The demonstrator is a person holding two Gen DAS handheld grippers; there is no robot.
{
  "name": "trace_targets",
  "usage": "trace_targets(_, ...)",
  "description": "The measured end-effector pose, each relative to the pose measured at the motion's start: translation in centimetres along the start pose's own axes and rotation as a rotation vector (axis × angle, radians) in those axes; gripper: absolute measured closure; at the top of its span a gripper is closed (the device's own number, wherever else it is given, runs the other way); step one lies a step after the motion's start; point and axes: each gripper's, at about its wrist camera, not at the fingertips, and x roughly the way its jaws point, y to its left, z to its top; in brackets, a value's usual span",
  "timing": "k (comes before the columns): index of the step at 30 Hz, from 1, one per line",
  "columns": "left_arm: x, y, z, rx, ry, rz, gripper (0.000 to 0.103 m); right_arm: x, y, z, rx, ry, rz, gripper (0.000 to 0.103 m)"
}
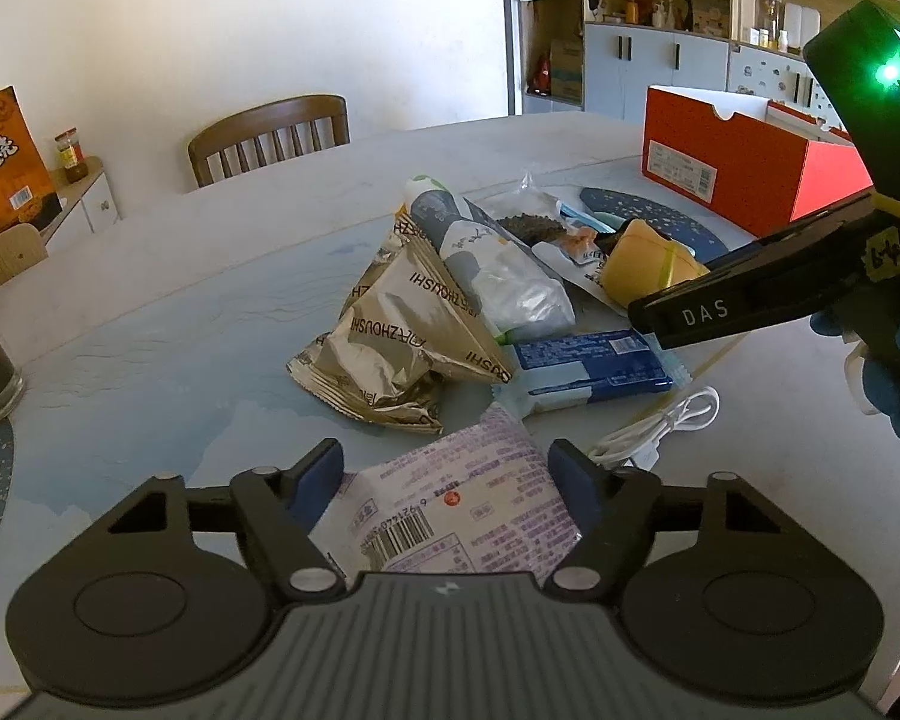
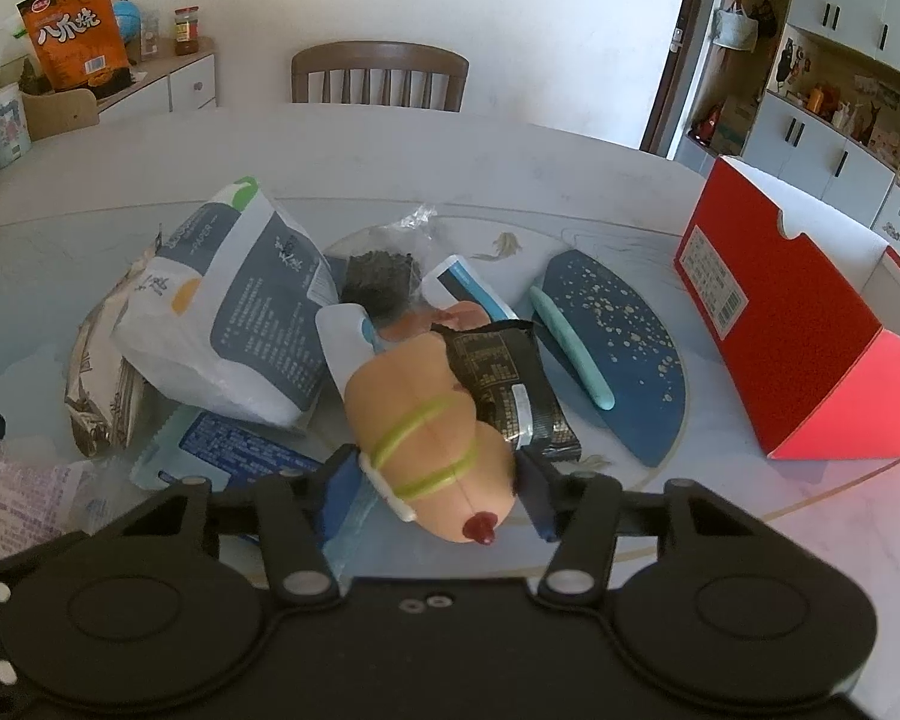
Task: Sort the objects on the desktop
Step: 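Lower the left gripper onto the pink-white wrapper while the right gripper grasps the tan pig toy, then carry the wrapper in the left gripper and the pig toy in the right gripper to the red box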
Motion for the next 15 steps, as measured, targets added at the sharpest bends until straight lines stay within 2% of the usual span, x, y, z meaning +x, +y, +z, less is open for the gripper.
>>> trace_targets(8, -0.4, -0.2, 0.4, -0.006, -0.008, -0.027, 0.048, -0.8, 0.0, 0.3, -0.001, -0.018, 0.009, 0.051)
trace_targets(15, -0.9, -0.5, 0.7, -0.018, 0.0, -0.048, 0.052, -1.9, -0.6, 0.5, 0.015, -0.026, 0.009, 0.051)
